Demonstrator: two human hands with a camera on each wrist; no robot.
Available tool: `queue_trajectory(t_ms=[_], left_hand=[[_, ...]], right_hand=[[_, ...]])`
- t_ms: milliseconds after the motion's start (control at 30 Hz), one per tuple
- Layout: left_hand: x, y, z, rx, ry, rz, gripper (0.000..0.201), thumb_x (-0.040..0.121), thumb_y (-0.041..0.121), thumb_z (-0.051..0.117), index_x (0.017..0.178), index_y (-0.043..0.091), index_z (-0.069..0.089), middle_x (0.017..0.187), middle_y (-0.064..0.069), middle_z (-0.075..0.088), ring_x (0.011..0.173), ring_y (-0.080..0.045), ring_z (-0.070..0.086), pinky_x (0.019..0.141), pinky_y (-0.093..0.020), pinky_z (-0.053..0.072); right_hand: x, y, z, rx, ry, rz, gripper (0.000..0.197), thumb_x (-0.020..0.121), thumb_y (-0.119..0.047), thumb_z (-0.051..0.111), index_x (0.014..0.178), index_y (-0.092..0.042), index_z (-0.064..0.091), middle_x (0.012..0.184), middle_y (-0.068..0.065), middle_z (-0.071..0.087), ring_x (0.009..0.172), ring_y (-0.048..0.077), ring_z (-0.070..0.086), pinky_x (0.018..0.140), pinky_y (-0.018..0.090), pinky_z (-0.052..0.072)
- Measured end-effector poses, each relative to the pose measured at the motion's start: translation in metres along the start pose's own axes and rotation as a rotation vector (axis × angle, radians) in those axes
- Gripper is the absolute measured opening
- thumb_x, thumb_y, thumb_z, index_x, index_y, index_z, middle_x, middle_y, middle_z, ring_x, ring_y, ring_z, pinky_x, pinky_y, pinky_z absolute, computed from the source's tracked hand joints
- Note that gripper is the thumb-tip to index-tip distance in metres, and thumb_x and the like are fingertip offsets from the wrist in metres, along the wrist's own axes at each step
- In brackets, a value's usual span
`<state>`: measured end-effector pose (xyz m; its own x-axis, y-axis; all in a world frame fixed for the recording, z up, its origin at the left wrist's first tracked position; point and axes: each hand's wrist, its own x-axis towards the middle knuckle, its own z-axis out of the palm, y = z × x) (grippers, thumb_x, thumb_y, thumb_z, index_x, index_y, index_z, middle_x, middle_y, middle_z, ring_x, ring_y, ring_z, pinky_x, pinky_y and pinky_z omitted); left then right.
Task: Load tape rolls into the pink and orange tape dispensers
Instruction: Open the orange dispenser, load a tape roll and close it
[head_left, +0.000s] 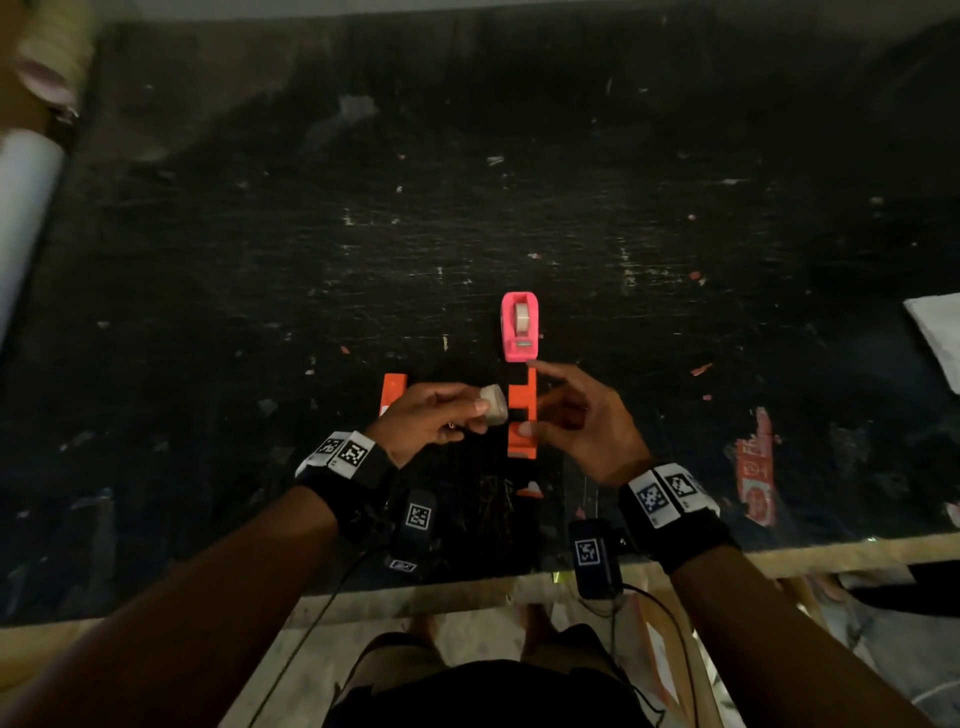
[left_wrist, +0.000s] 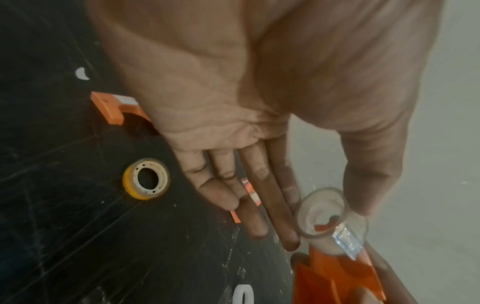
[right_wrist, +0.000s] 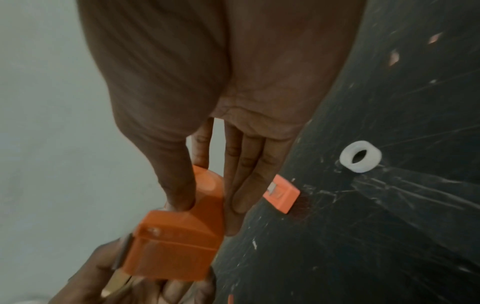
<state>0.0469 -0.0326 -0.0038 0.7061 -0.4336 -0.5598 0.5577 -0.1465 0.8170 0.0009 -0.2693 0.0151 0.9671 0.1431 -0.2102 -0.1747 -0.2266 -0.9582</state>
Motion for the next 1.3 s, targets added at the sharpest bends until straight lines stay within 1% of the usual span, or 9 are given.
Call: queue_trajectory(t_ms=[100, 267, 367, 567, 700, 800, 1000, 1167, 1300], left_hand=[[-0.004, 0.000, 0.000, -0.018, 0.007, 0.007, 0.046, 0.069, 0.046, 0.079, 0.108, 0.023, 0.075, 0.101, -0.004, 0.077, 0.093, -0.014, 0.070, 0.082, -0.031, 0.046], [-0.014, 0.002, 0.002, -0.009, 0.021, 0.013, 0.016, 0.092, 0.027, 0.070, 0.107, 0.025, 0.075, 0.101, 0.001, 0.078, 0.093, -0.013, 0.070, 0.093, -0.039, 0.045], [-0.019, 0.003, 0.003, 0.002, 0.050, 0.030, 0.013, 0.095, 0.023, 0.067, 0.105, 0.024, 0.075, 0.103, -0.002, 0.079, 0.092, -0.014, 0.071, 0.095, -0.042, 0.044], [-0.021, 0.004, 0.000, 0.101, 0.058, 0.047, 0.054, 0.073, 0.053, 0.076, 0.119, 0.023, 0.073, 0.111, -0.006, 0.078, 0.102, -0.018, 0.072, 0.102, -0.049, 0.049], [-0.022, 0.005, 0.003, 0.145, 0.065, 0.050, 0.037, 0.090, 0.039, 0.071, 0.123, 0.021, 0.072, 0.111, -0.008, 0.078, 0.107, -0.022, 0.072, 0.101, -0.047, 0.051], [-0.023, 0.010, 0.004, 0.155, 0.062, 0.036, 0.031, 0.096, 0.030, 0.065, 0.125, 0.020, 0.070, 0.115, -0.008, 0.077, 0.113, -0.022, 0.071, 0.102, -0.043, 0.053], [-0.024, 0.012, 0.004, 0.183, 0.054, 0.049, 0.035, 0.097, 0.030, 0.064, 0.130, 0.018, 0.068, 0.118, -0.008, 0.076, 0.109, -0.017, 0.071, 0.094, -0.033, 0.052], [-0.023, 0.009, 0.002, 0.172, 0.066, 0.059, 0.035, 0.097, 0.041, 0.063, 0.125, 0.023, 0.071, 0.113, -0.004, 0.077, 0.105, -0.018, 0.072, 0.090, -0.034, 0.053], [-0.022, 0.012, -0.012, 0.143, 0.291, 0.110, 0.027, 0.099, 0.029, 0.061, 0.121, 0.019, 0.072, 0.106, -0.004, 0.076, 0.087, -0.011, 0.073, 0.080, -0.026, 0.054]], right_hand=[[0.001, -0.005, 0.006, -0.036, -0.060, -0.014, 0.077, 0.073, -0.008, 0.086, 0.139, -0.029, 0.054, 0.098, 0.003, 0.075, 0.094, 0.011, 0.073, 0.088, 0.027, 0.058], [0.002, -0.009, 0.012, -0.054, -0.085, -0.031, 0.077, 0.074, -0.008, 0.085, 0.140, -0.030, 0.053, 0.100, 0.004, 0.075, 0.096, 0.013, 0.073, 0.091, 0.032, 0.058], [0.004, -0.006, 0.013, -0.049, -0.092, -0.024, 0.077, 0.073, -0.009, 0.086, 0.139, -0.032, 0.054, 0.100, 0.006, 0.075, 0.096, 0.016, 0.073, 0.094, 0.040, 0.058], [0.006, -0.005, 0.016, -0.092, -0.123, -0.027, 0.079, 0.073, -0.009, 0.087, 0.139, -0.036, 0.053, 0.102, -0.004, 0.074, 0.099, 0.010, 0.072, 0.096, 0.041, 0.057], [0.009, -0.002, 0.022, -0.120, -0.123, -0.038, 0.078, 0.073, -0.015, 0.087, 0.137, -0.043, 0.052, 0.103, -0.003, 0.074, 0.098, 0.013, 0.072, 0.093, 0.045, 0.058], [0.009, 0.000, 0.023, -0.120, -0.121, -0.029, 0.078, 0.074, -0.019, 0.087, 0.140, -0.040, 0.051, 0.105, -0.003, 0.075, 0.098, 0.012, 0.072, 0.093, 0.044, 0.058], [0.008, -0.009, 0.022, 0.074, -0.120, 0.077, 0.049, 0.089, -0.027, 0.072, 0.135, -0.032, 0.058, 0.109, 0.004, 0.076, 0.101, 0.015, 0.074, 0.084, 0.042, 0.062], [0.013, -0.007, 0.025, 0.192, -0.050, 0.119, 0.045, 0.087, -0.011, 0.074, 0.129, -0.023, 0.063, 0.101, 0.008, 0.077, 0.092, 0.018, 0.076, 0.070, 0.031, 0.062], [0.016, -0.002, 0.025, 0.219, -0.003, 0.140, 0.039, 0.087, -0.014, 0.074, 0.120, -0.035, 0.066, 0.094, 0.006, 0.079, 0.089, 0.022, 0.076, 0.076, 0.046, 0.063]])
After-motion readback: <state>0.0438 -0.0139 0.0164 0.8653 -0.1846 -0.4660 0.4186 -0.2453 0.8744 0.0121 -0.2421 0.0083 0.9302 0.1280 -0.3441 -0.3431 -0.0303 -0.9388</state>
